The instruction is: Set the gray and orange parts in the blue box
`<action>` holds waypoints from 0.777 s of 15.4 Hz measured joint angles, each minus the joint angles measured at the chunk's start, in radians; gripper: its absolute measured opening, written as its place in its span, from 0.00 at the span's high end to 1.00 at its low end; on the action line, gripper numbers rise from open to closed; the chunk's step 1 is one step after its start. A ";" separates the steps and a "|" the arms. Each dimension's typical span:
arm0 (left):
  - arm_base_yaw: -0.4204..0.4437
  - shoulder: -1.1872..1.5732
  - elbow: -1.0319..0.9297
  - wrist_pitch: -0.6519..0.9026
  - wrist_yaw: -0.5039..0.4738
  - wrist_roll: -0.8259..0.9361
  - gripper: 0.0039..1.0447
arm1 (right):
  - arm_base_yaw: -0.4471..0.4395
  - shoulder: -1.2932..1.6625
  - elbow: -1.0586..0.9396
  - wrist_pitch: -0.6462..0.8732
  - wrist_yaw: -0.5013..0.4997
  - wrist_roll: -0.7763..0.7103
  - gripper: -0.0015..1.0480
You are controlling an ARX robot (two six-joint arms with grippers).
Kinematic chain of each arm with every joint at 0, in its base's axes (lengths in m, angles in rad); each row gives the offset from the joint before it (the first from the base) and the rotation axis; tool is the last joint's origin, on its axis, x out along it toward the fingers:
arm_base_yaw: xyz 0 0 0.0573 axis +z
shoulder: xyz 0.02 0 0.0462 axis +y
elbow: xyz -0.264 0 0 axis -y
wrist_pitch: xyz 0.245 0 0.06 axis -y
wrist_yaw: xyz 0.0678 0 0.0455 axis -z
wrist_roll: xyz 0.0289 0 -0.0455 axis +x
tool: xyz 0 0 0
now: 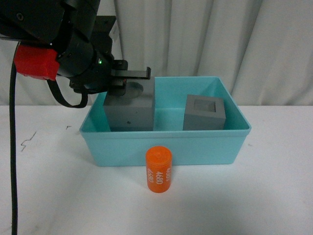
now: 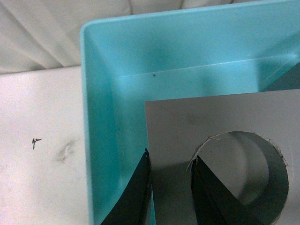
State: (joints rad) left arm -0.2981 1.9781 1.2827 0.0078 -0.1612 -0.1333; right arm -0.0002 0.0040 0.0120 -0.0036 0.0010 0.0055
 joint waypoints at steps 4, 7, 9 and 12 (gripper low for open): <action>0.033 0.030 -0.011 -0.013 -0.015 0.002 0.82 | 0.000 0.000 0.000 0.000 0.000 0.000 0.06; 0.034 0.030 -0.011 -0.020 0.005 0.000 0.66 | 0.000 0.000 0.000 0.000 0.000 0.000 0.06; 0.037 0.022 -0.012 -0.023 0.021 -0.003 0.47 | 0.000 0.000 0.000 0.000 0.000 0.000 0.06; 0.047 -0.065 -0.074 0.016 0.060 -0.010 0.21 | 0.000 0.000 0.000 0.000 0.000 0.000 0.06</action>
State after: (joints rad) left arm -0.2516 1.9133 1.2091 0.0242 -0.1017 -0.1436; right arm -0.0002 0.0040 0.0120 -0.0036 0.0010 0.0055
